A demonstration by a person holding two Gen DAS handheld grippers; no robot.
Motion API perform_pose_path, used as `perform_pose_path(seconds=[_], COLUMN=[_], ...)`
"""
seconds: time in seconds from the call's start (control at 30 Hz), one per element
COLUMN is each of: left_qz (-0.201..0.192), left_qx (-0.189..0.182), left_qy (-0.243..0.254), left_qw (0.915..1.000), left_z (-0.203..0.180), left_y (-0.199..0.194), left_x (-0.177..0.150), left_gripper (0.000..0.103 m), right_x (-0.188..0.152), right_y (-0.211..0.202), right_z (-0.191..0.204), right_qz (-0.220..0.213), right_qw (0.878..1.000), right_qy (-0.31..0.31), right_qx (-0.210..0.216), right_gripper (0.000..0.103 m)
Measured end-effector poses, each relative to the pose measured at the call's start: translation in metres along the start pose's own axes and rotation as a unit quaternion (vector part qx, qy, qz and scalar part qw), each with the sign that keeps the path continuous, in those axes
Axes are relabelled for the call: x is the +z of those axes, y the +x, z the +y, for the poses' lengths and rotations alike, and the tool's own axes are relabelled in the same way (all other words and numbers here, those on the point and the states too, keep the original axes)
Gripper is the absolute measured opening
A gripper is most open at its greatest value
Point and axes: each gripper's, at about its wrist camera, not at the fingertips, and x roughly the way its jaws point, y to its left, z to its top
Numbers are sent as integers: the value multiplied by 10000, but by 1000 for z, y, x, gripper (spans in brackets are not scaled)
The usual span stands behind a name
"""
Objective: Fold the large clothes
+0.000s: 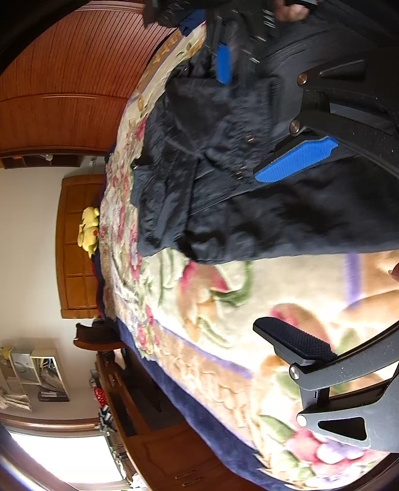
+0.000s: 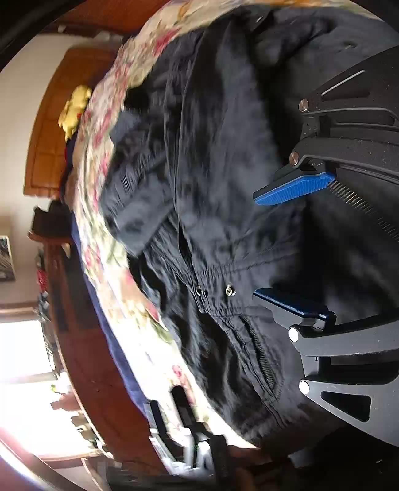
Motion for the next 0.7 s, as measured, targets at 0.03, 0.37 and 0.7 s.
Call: perform_pose_path(seconds=[0.03,0.37,0.7], left_qz=[10,-10,108], left_qx=[-22,-82,-134], left_qy=[16,291,457], left_qw=[10000,9995,9988], left_z=[-1,-9,-12], left_y=[-3,-34,-49], left_x=[-2,-15,-38], left_gripper=[90,90,90], right_x=[-6,-86,-144], right_y=[-11,-99,-138], right_z=[-5,-80,-117], right_qz=[-61,-156,36], right_qw=[9999,9898,9760], right_qy=[25,659,1358], right_qx=[-80,-1254,-1702], right_gripper=[59,65,65])
